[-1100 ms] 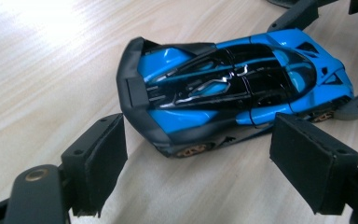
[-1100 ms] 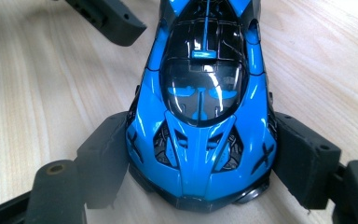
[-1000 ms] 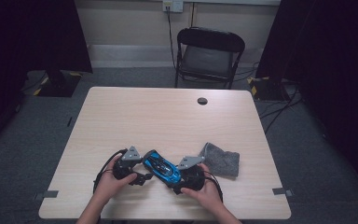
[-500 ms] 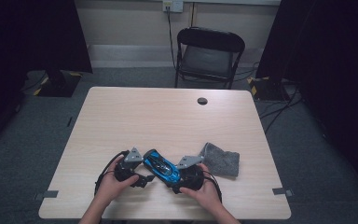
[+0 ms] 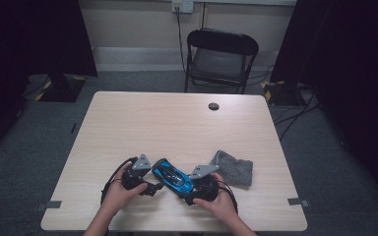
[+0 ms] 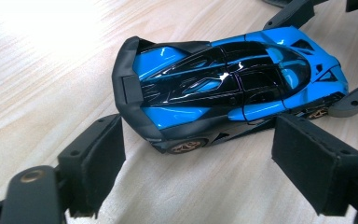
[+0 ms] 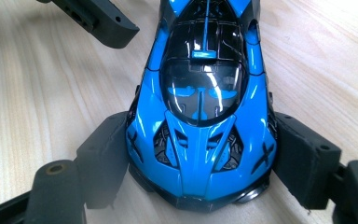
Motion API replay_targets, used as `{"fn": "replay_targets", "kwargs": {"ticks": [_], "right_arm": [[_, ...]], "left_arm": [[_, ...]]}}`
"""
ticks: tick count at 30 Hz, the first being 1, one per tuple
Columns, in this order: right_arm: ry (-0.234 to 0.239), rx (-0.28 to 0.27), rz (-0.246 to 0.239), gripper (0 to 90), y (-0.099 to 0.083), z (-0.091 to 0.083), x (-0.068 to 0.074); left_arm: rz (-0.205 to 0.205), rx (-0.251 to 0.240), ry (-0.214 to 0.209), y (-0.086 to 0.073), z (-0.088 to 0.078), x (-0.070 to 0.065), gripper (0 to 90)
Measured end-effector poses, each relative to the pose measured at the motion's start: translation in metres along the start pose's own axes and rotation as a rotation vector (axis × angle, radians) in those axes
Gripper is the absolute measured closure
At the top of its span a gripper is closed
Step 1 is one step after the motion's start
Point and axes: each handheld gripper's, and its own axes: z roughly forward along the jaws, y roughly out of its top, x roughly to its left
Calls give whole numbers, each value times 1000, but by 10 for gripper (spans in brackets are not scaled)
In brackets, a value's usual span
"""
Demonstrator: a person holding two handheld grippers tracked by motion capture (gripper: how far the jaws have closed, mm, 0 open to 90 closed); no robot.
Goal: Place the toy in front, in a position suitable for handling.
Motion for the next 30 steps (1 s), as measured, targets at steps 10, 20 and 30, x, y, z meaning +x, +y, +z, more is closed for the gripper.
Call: {"fn": "replay_targets", "kwargs": {"ticks": [10,20,30], "right_arm": [[8,2,-5,248,-2,-3,-2],[12,-2,-4,246,-8,-10,-3],[14,-3,-5,241,-8,-11,-4]], "left_arm": [[8,0,-14,1,0,-2,180],[4,-10,-12,4,1,-3,184],[9,-2,-4,4,3,-4,183]]}}
